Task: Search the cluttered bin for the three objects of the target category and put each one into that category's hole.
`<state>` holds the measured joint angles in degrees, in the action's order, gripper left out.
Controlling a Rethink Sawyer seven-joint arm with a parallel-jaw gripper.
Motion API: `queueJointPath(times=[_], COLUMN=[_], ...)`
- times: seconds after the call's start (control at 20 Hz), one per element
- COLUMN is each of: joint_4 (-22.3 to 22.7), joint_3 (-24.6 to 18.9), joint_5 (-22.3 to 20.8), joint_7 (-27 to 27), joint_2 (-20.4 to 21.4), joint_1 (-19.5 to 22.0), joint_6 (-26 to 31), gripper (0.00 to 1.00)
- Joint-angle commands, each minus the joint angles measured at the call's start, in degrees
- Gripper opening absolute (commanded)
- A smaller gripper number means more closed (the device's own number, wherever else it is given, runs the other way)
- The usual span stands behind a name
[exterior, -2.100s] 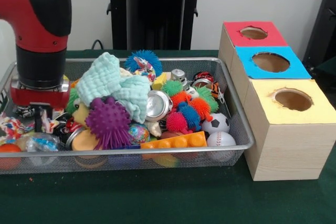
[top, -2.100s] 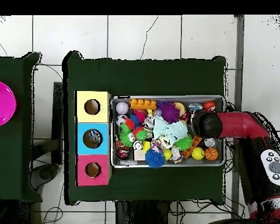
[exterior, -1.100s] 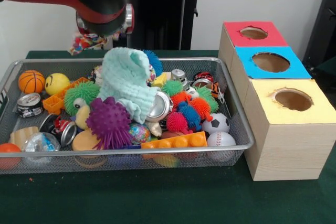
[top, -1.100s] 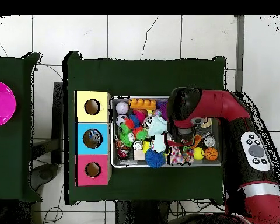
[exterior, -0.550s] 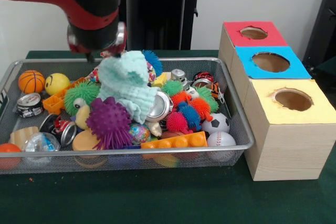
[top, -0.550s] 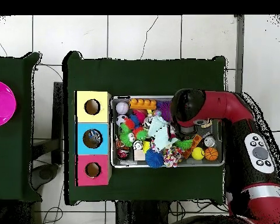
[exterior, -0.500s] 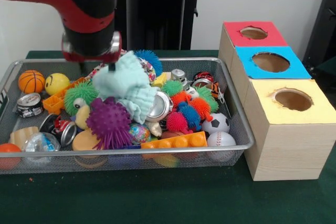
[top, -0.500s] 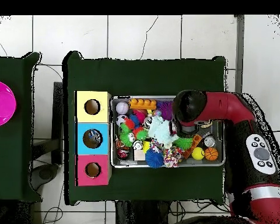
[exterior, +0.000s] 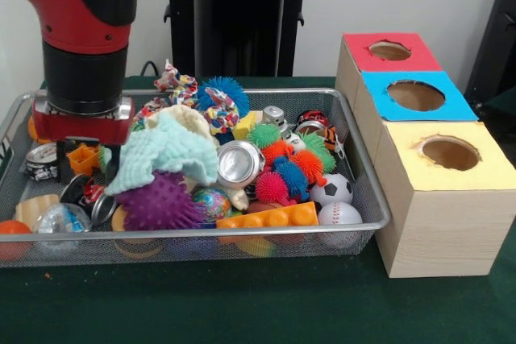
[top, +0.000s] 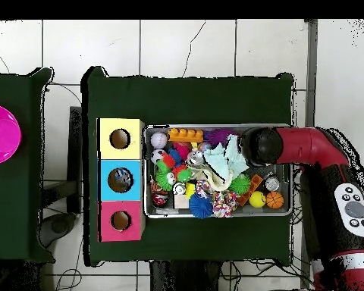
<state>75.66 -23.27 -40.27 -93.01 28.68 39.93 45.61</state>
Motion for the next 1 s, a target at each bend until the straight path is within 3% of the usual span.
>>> queueJointPath(times=[0.05, 0.35, 0.7, 1.0], joint_4=[-0.5, -2.8, 0.4, 1.4], joint_3=[-0.3, -2.6, -4.5, -4.1], joint_5=[-5.5, -6.0, -6.8, -8.4], joint_7=[16.5, 16.9, 12.3, 11.9], joint_2=[0.1, 0.0, -1.2, -3.2], joint_1=[0.1, 0.2, 3.3, 4.9], joint_6=[1.4, 1.3, -9.5, -15.4], gripper=[1.00, 1.00, 1.00, 1.00])
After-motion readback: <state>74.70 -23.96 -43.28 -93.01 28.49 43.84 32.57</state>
